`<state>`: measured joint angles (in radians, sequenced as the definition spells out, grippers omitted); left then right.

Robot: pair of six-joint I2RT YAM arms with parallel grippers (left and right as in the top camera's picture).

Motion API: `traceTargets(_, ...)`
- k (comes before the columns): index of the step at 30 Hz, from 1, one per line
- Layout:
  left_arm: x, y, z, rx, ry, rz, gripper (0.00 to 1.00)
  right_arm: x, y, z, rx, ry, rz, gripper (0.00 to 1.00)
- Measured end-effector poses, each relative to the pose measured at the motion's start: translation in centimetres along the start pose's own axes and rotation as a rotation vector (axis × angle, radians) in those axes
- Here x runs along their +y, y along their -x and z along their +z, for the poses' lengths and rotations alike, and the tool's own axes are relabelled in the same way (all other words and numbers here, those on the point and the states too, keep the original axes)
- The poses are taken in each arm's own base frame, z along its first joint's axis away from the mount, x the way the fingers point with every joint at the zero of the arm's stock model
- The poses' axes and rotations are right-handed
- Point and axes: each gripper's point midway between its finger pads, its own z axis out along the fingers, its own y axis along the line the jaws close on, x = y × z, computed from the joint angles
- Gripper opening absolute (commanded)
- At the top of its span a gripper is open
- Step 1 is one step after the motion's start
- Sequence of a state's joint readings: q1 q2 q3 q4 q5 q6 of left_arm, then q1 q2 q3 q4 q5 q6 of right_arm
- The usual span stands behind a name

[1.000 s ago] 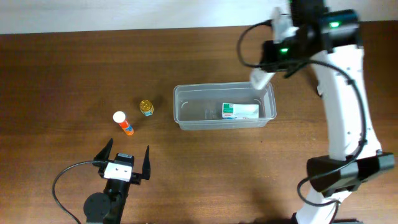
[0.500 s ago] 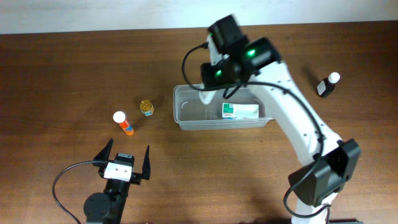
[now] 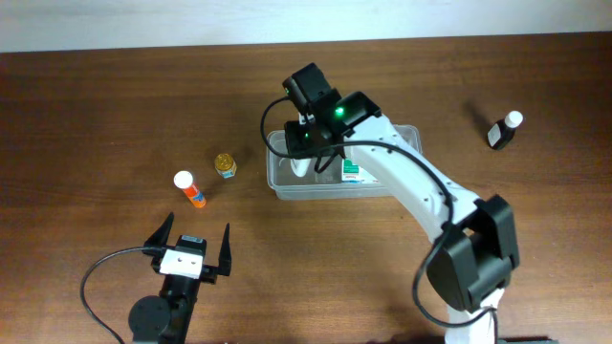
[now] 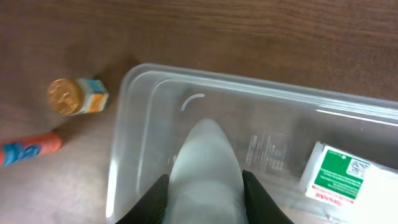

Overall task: Pack container
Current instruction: 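Carry the spray bottle over the container and set it upright inside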

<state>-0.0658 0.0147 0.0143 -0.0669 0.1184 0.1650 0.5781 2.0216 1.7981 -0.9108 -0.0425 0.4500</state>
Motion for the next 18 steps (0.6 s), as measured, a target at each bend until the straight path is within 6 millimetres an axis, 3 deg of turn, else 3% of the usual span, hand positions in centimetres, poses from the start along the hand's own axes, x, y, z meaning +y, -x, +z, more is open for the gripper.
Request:
traceTargets(7,0.0,0.0,0.0,0.000,0.000,0.000,0.99,-0.5,-0.6,2.8,0.034,-0.023,0.033,0.28)
traceTargets(18,0.0,0.0,0.0,0.001,0.000,0.000,0.99,0.2,-0.2,3.2,0.013,-0.013,0.043,0.28)
